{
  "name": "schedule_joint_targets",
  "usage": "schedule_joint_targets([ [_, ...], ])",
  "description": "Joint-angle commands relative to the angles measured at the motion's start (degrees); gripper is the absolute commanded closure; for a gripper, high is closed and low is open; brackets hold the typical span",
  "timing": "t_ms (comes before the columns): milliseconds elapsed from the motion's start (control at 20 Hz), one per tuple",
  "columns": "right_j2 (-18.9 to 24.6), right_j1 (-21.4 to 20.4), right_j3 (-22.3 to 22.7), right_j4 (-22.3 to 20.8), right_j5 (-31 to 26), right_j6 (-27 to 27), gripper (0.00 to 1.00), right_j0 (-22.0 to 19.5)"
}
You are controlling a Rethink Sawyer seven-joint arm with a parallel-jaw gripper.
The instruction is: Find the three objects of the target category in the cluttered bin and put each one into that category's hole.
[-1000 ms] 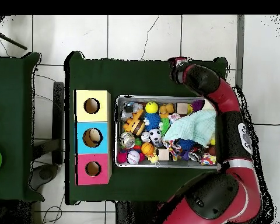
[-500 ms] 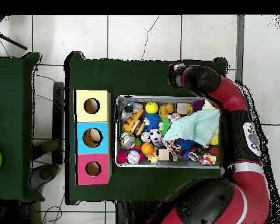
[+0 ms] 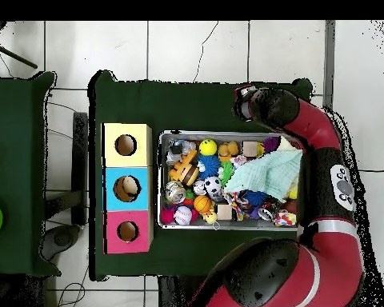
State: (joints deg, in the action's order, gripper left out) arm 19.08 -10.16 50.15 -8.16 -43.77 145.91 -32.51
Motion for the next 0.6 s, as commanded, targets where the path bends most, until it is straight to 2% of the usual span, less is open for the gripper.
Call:
schedule_joint_targets([
  [50, -7.0, 0.8, -2.2, -5.7, 6.0, 2.8, 1.0, 2.1],
  [200, -7.5, 0.2, -1.7, -6.7, 9.9, 2.4, 1.0, 2.3],
  [600, 0.3, 0.1, 3.0, -3.8, 17.9, -4.3, 1.0, -1.4],
])
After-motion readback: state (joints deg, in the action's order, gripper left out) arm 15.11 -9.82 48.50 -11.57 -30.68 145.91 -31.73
